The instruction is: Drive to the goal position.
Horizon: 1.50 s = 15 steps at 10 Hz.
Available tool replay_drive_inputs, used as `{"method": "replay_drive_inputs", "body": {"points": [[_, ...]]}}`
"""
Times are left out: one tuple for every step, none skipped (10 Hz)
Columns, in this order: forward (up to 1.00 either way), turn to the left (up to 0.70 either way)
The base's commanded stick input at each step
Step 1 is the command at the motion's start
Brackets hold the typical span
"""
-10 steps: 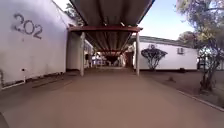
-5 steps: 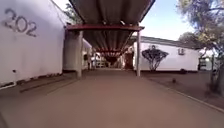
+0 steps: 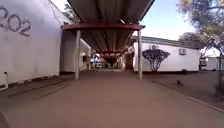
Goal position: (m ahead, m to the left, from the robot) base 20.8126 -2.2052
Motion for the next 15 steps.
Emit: {"method": "replay_drive_inputs", "body": {"points": [[0.70,0.00],[0.70,0.00],[0.70,0.00],[0.70,0.00],[0.70,0.00],[0.70,0.00],[0.70,0.00],[0.70,0.00],[0.70,0.00],[0.70,0.00],[0.70,0.00],[0.70,0.00],[0.70,0.00],[0.70,0.00],[0.70,0.00]]}}
